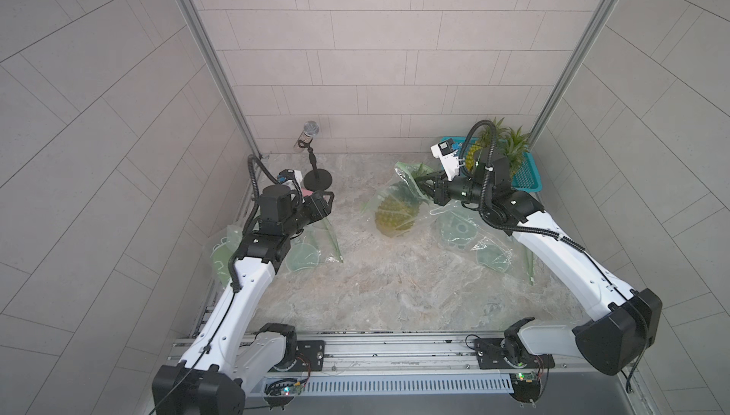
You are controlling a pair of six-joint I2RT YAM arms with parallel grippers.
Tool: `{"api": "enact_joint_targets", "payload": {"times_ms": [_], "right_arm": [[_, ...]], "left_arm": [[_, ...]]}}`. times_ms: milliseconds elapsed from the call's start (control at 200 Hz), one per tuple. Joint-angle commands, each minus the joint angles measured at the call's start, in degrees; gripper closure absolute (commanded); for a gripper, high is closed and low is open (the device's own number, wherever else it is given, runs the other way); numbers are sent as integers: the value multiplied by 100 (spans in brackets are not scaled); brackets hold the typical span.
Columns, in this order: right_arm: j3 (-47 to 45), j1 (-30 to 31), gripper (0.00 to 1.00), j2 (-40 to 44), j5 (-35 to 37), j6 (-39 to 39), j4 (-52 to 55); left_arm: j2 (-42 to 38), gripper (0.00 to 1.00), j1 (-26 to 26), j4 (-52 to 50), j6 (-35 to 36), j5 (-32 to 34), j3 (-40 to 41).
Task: Open the zip-top bag and take out the pineapple
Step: Pick up the pineapple from the zipper food storage bag.
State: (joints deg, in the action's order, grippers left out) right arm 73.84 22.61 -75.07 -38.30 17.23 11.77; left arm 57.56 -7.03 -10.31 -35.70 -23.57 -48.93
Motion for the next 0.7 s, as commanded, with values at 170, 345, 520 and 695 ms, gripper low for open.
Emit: {"api": "enact_joint_targets", "payload": {"times_ms": [170, 345, 520, 695], "right_arm": [[692, 21, 100, 302, -393, 724, -1274], [1023, 31, 100, 181, -464, 841, -1327], [1169, 50, 100, 103, -501, 947, -1471], [1273, 99, 100, 48, -511, 966, -1472]], "left_arm": [[-21, 37, -18, 996, -1251, 81, 439], [-9, 30, -94, 1211, -1680, 36, 554], [58, 25, -211, 1762, -2071, 0, 700], [178, 25, -362, 2150, -2246, -44, 742]]}}
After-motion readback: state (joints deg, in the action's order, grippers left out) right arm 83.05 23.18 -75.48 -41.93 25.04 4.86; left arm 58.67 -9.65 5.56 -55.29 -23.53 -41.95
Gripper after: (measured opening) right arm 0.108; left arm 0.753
